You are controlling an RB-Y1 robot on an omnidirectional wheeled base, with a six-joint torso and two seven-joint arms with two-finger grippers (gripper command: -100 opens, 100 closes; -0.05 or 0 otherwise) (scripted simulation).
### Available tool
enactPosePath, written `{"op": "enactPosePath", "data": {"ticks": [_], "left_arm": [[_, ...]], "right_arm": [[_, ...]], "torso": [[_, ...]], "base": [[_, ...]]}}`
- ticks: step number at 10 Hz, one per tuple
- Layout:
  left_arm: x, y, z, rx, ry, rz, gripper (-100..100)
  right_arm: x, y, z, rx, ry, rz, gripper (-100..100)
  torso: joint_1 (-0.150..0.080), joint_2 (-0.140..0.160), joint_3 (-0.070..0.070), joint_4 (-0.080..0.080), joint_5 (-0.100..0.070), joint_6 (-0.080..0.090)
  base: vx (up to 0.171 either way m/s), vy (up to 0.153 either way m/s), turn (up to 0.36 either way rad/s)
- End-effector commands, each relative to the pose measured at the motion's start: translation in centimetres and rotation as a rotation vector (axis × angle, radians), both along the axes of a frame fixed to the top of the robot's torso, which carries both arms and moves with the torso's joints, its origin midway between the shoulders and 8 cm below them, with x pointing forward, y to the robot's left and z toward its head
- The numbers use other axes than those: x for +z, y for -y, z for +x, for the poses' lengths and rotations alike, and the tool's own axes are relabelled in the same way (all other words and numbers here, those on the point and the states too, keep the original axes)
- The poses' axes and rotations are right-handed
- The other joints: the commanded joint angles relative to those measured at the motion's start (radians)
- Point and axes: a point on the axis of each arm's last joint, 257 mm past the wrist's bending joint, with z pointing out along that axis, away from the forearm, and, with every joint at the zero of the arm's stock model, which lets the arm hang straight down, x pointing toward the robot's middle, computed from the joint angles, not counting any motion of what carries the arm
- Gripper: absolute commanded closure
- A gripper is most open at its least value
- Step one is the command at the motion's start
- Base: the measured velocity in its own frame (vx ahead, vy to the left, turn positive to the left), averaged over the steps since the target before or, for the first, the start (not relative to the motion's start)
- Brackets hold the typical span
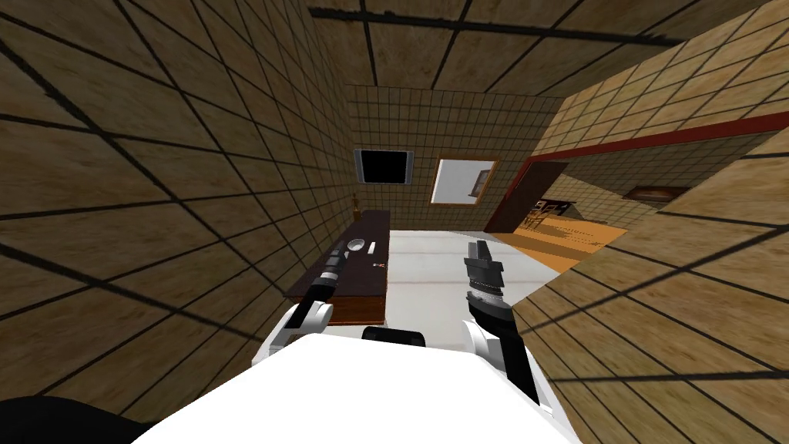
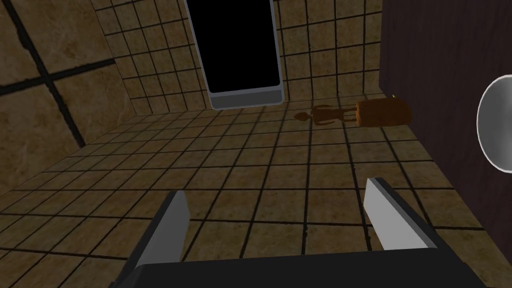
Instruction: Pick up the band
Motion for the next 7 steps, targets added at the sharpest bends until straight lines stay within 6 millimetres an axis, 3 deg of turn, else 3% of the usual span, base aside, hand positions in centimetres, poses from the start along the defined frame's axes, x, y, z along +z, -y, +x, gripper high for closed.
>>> {"op": "enactPosePath", "data": {"ticks": [1, 4, 7], "left_arm": [[-1.1, -0.2, 0.6, 0.001, -0.041, 0.002, -100], [-4.7, -0.3, 1.8, 0.004, -0.148, 0.003, -100], [-6.9, -0.4, 2.3, 0.007, -0.215, 0.002, -100]], "right_arm": [[0.0, 0.0, 0.0, 0.0, 0.0, 0.0, 0], [0.0, 0.0, 0.0, 0.0, 0.0, 0.0, 0], [0.0, 0.0, 0.0, 0.0, 0.0, 0.0, 0]], "torso": [[0.0, 0.0, 0.0, 0.0, 0.0, 0.0], [0.003, 0.002, 0.001, 0.001, 0.0, -0.001], [0.002, 0.002, 0.001, 0.0, 0.0, 0.0]], "base": [[0.013, -0.115, -0.096], [0.022, -0.114, -0.129], [0.026, -0.106, -0.1]]}}
